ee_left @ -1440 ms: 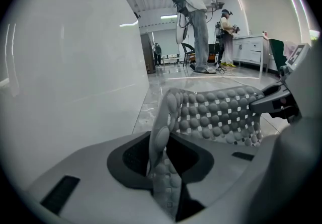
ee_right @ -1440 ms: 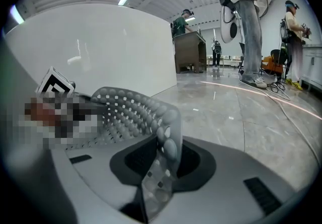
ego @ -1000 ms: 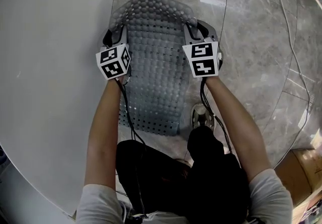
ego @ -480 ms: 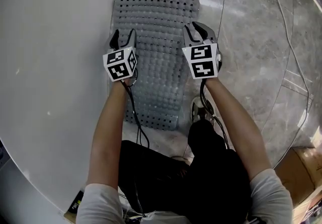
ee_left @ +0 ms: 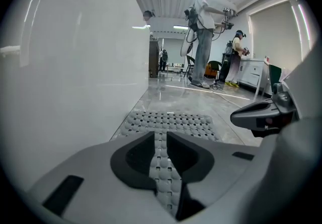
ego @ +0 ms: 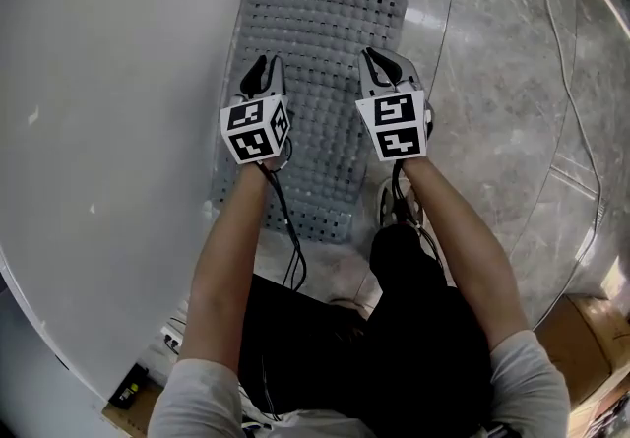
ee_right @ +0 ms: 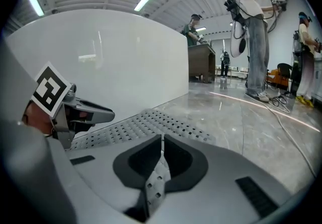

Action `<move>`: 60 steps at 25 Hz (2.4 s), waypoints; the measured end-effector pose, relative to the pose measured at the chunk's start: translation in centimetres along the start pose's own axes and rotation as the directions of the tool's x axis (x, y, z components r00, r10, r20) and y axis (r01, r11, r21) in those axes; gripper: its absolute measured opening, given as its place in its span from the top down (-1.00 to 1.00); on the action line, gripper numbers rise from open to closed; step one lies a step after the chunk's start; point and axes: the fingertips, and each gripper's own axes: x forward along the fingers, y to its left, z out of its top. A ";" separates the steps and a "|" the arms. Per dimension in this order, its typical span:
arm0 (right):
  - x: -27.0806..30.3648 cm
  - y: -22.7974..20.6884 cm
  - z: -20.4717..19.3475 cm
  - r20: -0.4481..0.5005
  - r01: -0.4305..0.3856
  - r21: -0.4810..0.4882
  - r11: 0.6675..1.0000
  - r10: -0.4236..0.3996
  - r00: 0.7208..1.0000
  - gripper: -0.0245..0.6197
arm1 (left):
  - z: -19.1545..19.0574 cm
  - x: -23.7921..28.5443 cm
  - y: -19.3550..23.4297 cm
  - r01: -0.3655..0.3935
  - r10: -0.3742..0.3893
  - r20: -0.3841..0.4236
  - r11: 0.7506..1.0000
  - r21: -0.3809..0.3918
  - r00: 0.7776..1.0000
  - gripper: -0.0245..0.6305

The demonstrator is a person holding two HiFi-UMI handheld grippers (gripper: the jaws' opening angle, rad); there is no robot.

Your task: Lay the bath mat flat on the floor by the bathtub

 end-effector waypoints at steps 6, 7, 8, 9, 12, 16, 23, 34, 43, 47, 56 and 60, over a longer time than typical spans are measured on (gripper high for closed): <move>-0.9 3.8 1.1 0.046 -0.075 -0.056 0.996 0.078 0.996 0.90 | 0.9 -3.6 -1.3 -0.010 0.012 0.090 1.000 -0.019 0.996 0.86; -1.1 4.4 1.2 0.053 -0.091 -0.066 0.994 0.094 0.994 0.90 | 1.1 -4.2 -1.4 -0.020 0.023 0.105 0.999 -0.027 0.994 0.86; -1.2 5.1 1.4 0.062 -0.107 -0.077 0.991 0.112 0.992 0.90 | 1.3 -4.8 -1.4 -0.029 0.034 0.122 0.999 -0.037 0.992 0.87; -1.4 5.7 1.7 0.072 -0.122 -0.089 0.989 0.129 0.989 0.90 | 1.6 -5.4 -1.4 -0.038 0.044 0.140 0.998 -0.046 0.989 0.87; -2.2 7.7 2.6 0.104 -0.157 -0.126 0.980 0.170 0.980 0.90 | 2.5 -7.3 -1.2 -0.059 0.066 0.193 0.997 -0.043 0.979 0.89; -3.3 8.8 3.4 0.137 -0.187 -0.133 0.973 0.205 0.969 0.90 | 3.1 -9.3 -1.5 -0.076 0.080 0.238 0.997 -0.025 0.968 0.89; -5.1 10.1 5.5 0.158 -0.208 -0.192 0.959 0.239 0.958 0.90 | 3.6 -12.1 -1.2 -0.102 0.106 0.268 0.994 -0.029 0.958 0.89; -5.3 11.1 7.7 0.140 -0.218 -0.301 0.928 0.270 0.953 0.90 | 3.5 -12.8 0.1 -0.153 0.168 0.256 0.985 -0.077 0.952 0.89; -7.5 10.5 11.2 -0.011 -0.313 -0.290 0.904 0.324 0.946 0.90 | 6.2 -14.3 -0.6 -0.153 0.170 0.128 0.979 -0.134 0.977 0.89; -8.3 11.3 14.5 -0.089 -0.366 -0.335 0.868 0.358 0.930 0.91 | 9.2 -15.9 -0.9 -0.143 0.158 0.086 0.977 -0.160 0.984 0.89; -11.8 13.6 22.7 -0.177 -0.427 -0.324 0.844 0.390 0.904 0.91 | 15.1 -22.3 0.7 -0.187 0.194 0.004 0.953 -0.238 0.981 0.89; -13.9 15.2 25.4 -0.214 -0.467 -0.320 0.824 0.418 0.883 0.91 | 17.3 -25.7 0.5 -0.206 0.209 -0.017 0.945 -0.253 0.978 0.89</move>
